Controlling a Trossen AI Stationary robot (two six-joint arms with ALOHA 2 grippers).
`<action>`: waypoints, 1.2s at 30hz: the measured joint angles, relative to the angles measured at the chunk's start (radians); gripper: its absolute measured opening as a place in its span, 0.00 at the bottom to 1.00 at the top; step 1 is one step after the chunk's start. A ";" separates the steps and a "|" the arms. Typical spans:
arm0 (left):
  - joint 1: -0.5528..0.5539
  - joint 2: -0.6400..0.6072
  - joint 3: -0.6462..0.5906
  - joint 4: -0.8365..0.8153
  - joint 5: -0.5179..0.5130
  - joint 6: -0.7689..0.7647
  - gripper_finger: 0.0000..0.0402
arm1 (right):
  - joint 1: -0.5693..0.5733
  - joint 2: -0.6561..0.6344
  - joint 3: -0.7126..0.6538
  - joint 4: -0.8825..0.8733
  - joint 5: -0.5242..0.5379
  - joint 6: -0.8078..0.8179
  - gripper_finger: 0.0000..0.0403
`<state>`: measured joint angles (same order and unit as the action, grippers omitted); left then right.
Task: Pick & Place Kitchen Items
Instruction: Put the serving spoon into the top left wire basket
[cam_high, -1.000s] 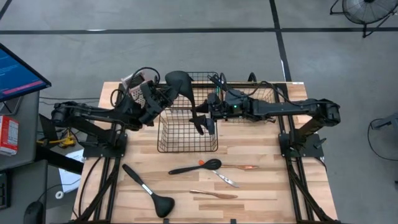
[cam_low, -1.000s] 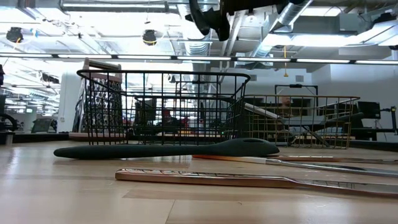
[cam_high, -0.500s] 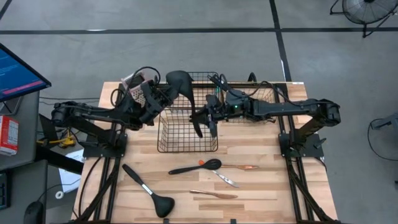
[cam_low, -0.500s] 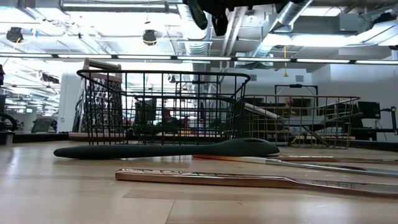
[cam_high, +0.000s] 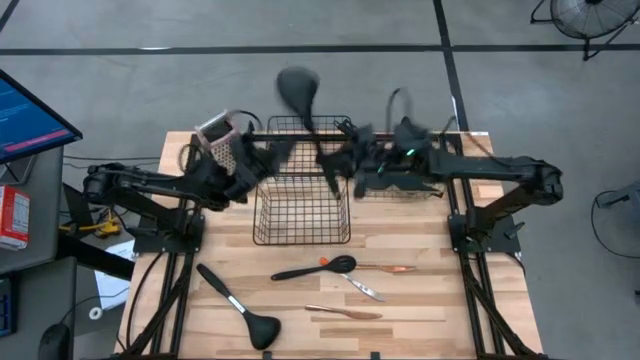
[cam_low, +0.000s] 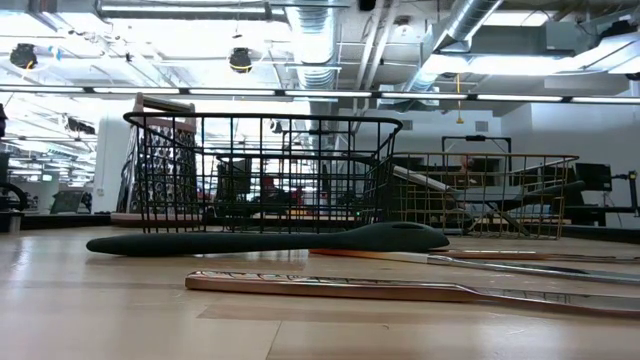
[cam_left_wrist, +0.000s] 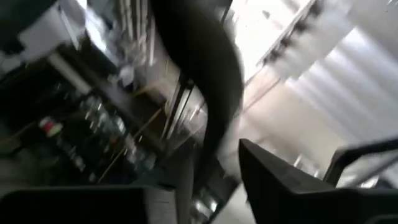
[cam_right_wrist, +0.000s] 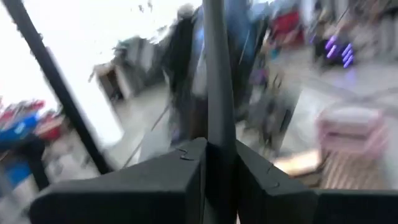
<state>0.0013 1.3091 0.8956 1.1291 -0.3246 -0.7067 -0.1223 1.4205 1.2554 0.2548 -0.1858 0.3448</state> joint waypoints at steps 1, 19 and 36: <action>-0.001 0.005 -0.004 -0.023 0.002 -0.001 0.33 | -0.003 -0.015 0.006 0.004 0.004 0.000 0.11; 0.001 -0.111 -0.001 -0.411 0.045 0.204 0.48 | -0.010 -0.273 0.003 -0.493 0.184 -0.045 0.11; 0.001 -0.391 0.000 -0.862 -0.097 0.432 0.47 | -0.094 -0.069 0.002 -0.865 0.039 0.064 0.11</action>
<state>0.0024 0.9180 0.8954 0.2671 -0.4213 -0.2752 -0.2165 1.3514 1.2575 -0.6104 -0.1468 0.4091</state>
